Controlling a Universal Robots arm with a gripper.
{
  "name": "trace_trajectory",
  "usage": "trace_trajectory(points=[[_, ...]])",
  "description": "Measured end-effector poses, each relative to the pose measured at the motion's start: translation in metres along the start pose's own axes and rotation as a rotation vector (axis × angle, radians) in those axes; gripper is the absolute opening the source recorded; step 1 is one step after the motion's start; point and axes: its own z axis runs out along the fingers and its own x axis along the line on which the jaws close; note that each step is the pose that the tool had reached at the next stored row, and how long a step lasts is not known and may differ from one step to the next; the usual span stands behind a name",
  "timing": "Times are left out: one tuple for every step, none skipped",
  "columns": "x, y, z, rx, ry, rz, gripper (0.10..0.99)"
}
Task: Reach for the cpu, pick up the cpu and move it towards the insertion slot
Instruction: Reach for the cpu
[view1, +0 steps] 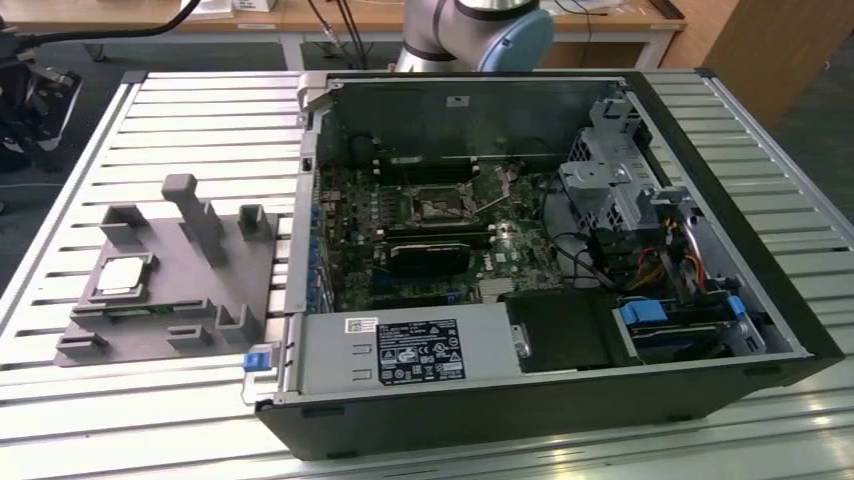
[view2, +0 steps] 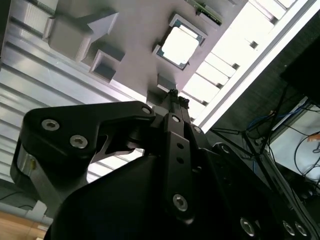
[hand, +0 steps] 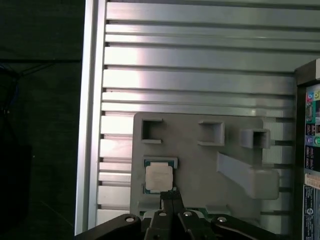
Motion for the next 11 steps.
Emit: trace_trajectory(points=[[0.0006,0.0018,0.0004,0.000,0.0000,0.000,0.106],[0.0016,0.0029,0.0011,0.000,-0.0002,0.000,0.106],[0.0027,0.0036,0.0020,0.000,-0.0002,0.000,0.106],[0.0038,0.0039,0.0028,0.001,0.0001,0.000,0.106],[0.0050,0.0039,0.0039,0.002,0.0002,0.000,0.106],[0.0061,0.0039,0.0052,0.003,0.0001,0.000,0.106],[0.0071,0.0038,0.0063,0.003,0.0001,0.000,0.106],[0.0082,0.0038,0.0073,0.003,0.0002,0.000,0.106],[0.0088,0.0038,0.0085,0.003,-0.0001,0.000,0.106],[0.0092,0.0037,0.0097,0.003,-0.0001,0.000,0.106],[0.0093,0.0036,0.0109,0.004,0.0000,0.000,0.106]])
